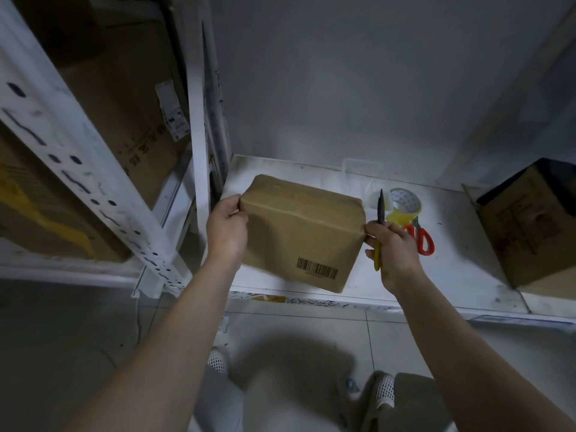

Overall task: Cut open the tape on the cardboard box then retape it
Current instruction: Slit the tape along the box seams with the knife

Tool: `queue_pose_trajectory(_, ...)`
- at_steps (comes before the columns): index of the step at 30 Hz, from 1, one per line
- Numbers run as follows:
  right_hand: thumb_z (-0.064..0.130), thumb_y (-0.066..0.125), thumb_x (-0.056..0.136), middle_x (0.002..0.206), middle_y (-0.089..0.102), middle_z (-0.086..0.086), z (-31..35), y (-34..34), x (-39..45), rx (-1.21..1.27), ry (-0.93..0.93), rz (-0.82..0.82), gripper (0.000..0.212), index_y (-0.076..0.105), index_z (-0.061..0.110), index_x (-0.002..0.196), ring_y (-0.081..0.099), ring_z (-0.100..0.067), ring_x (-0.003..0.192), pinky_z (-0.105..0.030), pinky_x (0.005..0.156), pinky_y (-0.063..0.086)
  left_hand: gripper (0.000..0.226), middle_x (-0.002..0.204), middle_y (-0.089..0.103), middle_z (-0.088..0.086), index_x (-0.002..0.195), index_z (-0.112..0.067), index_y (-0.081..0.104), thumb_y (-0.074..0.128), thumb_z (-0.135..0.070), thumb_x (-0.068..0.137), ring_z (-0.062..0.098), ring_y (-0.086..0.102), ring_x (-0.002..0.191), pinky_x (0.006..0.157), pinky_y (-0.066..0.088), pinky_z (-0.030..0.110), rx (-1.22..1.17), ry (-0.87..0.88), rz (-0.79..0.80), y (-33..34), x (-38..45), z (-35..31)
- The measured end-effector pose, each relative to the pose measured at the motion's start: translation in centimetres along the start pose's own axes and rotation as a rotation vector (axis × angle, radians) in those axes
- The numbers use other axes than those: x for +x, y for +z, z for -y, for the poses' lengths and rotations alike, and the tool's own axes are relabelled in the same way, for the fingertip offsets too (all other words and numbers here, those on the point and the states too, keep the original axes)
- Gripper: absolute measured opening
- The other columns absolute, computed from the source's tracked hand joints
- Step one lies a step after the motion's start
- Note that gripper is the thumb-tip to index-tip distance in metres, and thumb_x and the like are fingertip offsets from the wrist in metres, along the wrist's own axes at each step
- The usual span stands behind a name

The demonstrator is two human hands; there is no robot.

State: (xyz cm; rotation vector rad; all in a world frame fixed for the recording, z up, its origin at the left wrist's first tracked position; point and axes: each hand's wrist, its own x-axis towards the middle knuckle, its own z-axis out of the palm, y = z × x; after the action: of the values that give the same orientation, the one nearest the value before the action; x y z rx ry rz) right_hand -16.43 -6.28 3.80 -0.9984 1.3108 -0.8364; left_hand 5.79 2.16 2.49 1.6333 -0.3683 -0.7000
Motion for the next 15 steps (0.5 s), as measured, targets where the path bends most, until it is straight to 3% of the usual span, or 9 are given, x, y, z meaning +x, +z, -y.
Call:
queue_pose_trajectory(6,0.011,0.055,0.090,0.108,0.069,-0.004,0.5,-0.5,0.1,0.072,0.031,0.035,0.012,0.065,0.017,0.093,0.063,-0.019,0.105,-0.036,0.084,0.043,0.060,0.129,0.054,-0.006,0.137,-0.017,0.049,0.041,0.016,0.088,0.006,0.049,0.115,0.108,0.037,0.027,-0.037,0.011,0.040,0.1,-0.9,-0.2)
queue_pose_trajectory(12,0.004,0.059,0.086,0.091,0.067,0.002,1.9,-0.2,0.2,0.002,0.003,0.025,0.018,0.065,0.021,0.082,0.061,-0.019,0.102,-0.040,0.092,0.042,0.056,0.123,0.054,-0.008,0.136,-0.029,0.049,0.048,0.004,0.092,0.008,0.055,0.107,0.102,0.043,0.028,0.061,0.053,0.036,0.2,-0.7,0.0)
queue_pose_trajectory(15,0.004,0.059,0.086,0.085,0.065,0.004,2.2,0.0,0.6,-0.025,0.008,0.003,0.018,0.063,0.020,0.080,0.061,-0.018,0.098,-0.039,0.090,0.041,0.043,0.115,0.056,-0.008,0.130,-0.017,0.054,0.054,-0.001,0.091,0.006,0.052,0.103,0.096,0.041,0.023,0.125,0.067,-0.020,0.4,-0.7,-0.1)
